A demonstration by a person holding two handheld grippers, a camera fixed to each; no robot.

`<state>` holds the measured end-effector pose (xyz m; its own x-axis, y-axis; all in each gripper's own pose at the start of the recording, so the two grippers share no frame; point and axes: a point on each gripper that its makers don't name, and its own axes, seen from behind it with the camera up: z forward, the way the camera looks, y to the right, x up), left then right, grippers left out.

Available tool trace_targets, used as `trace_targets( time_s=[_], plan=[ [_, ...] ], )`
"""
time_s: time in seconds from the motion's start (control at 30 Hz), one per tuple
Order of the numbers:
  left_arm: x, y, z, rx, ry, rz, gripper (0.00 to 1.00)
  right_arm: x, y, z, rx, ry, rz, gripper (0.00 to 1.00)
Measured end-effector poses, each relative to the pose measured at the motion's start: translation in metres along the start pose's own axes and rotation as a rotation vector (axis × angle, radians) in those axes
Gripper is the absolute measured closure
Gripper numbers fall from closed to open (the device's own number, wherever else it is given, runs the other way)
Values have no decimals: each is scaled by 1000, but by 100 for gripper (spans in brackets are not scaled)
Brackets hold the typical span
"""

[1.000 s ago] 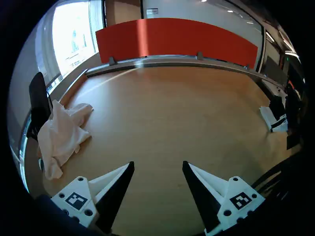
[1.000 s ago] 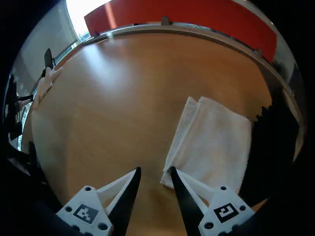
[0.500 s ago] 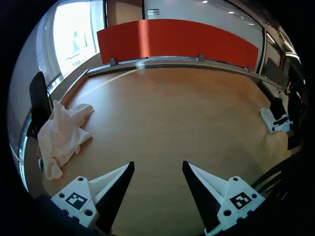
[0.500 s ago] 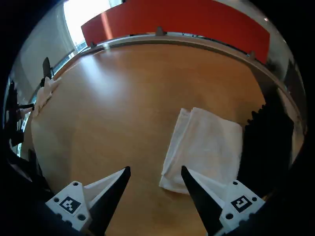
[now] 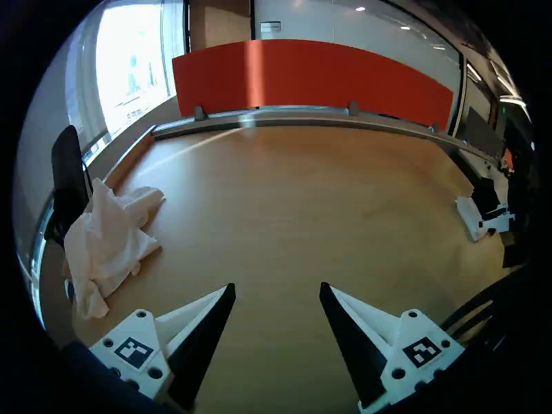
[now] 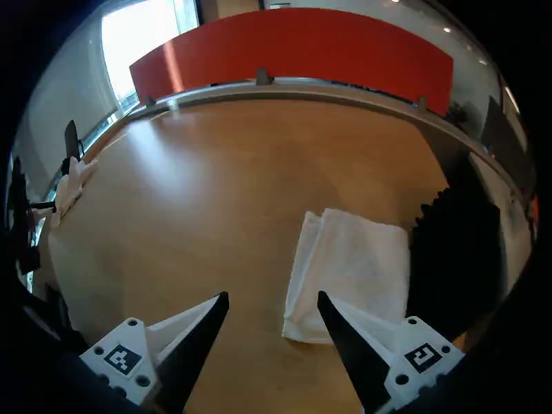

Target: Fold towel

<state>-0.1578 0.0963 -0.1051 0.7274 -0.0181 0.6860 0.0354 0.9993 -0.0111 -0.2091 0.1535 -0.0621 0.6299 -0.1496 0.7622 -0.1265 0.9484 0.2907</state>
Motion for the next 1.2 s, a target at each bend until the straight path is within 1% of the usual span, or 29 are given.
trace_targets(
  time_s=[0.1, 0.3, 0.5, 0.63, 0.8, 0.9, 1.1, 1.2],
  plan=[
    [4, -1, 3, -10, 9, 1, 9, 7, -5, -6, -18, 39, 15, 0],
    [16, -4, 12, -29, 33, 7, 10, 30, -20, -23, -37, 158, 64, 0],
    [30, -10, 19, -40, 66, 8, 10, 66, -25, -43, -90, 335, 102, 0],
    [38, -15, 22, -37, 93, 6, 9, 81, -27, -53, -120, 418, 114, 0],
    [50, -21, 23, -33, 140, -1, 9, 95, -31, -61, -151, 488, 110, 0],
    [61, -26, 22, -26, 182, -9, 10, 109, -35, -67, -178, 540, 97, 0],
    [90, -35, 20, -14, 281, -14, 10, 151, -43, -88, -247, 658, 64, 0],
    [106, -40, 16, -6, 330, -13, 10, 172, -50, -98, -270, 715, 47, 1]
  ],
)
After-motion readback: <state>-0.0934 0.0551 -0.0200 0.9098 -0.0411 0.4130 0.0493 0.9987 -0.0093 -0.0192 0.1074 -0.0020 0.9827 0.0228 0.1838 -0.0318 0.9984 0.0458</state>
